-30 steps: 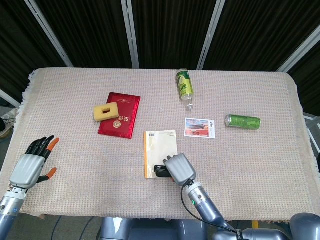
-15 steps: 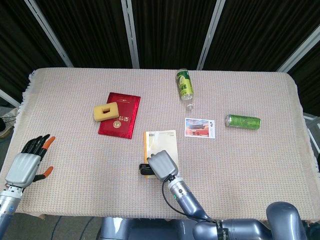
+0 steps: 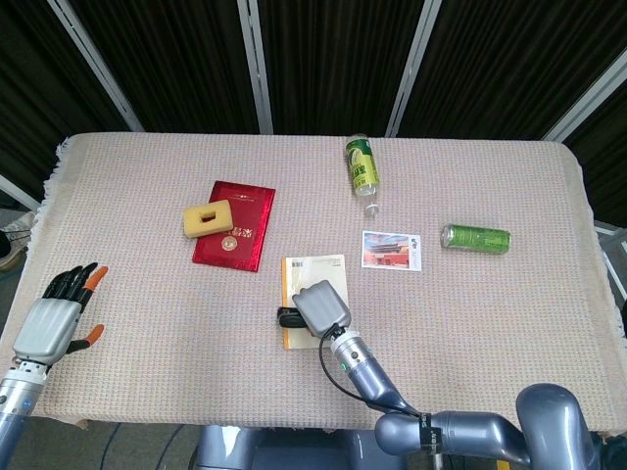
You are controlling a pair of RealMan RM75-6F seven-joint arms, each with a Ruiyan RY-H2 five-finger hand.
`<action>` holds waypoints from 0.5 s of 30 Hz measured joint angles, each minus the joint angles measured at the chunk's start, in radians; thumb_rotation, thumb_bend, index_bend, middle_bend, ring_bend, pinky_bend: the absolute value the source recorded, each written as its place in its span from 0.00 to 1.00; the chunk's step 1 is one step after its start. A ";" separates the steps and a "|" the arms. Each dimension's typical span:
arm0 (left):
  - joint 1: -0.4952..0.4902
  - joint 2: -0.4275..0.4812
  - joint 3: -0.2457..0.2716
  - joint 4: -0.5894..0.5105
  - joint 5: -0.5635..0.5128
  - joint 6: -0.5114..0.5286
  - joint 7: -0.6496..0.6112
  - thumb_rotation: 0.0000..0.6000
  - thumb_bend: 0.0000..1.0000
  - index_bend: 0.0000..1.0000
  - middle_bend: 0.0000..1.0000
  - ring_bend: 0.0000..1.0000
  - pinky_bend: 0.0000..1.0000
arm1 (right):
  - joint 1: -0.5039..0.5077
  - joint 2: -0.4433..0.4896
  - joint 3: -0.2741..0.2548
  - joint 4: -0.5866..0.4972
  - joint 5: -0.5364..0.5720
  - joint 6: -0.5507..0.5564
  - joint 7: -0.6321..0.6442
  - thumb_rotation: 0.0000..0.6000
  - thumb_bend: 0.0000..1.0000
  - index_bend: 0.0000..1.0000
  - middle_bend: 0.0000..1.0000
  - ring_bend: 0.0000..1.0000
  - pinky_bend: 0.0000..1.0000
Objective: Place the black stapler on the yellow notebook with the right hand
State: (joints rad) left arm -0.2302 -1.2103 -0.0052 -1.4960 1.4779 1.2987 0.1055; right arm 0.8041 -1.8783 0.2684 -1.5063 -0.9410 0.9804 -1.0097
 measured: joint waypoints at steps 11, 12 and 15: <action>-0.002 0.000 0.006 -0.008 0.011 -0.003 0.006 1.00 0.30 0.00 0.00 0.00 0.09 | 0.007 0.019 -0.042 -0.013 0.023 0.032 0.019 1.00 0.48 0.68 0.64 0.65 0.75; -0.002 0.000 0.007 -0.009 0.012 -0.001 0.005 1.00 0.30 0.00 0.00 0.00 0.09 | 0.008 0.019 -0.046 -0.014 0.024 0.036 0.017 1.00 0.48 0.68 0.64 0.65 0.75; 0.000 0.003 0.008 -0.011 0.017 0.006 0.003 1.00 0.30 0.00 0.00 0.00 0.09 | 0.012 0.018 -0.057 -0.017 0.030 0.048 0.012 1.00 0.46 0.66 0.62 0.65 0.75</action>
State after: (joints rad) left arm -0.2303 -1.2072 0.0029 -1.5074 1.4951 1.3049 0.1090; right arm 0.8161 -1.8604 0.2113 -1.5228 -0.9113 1.0289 -0.9978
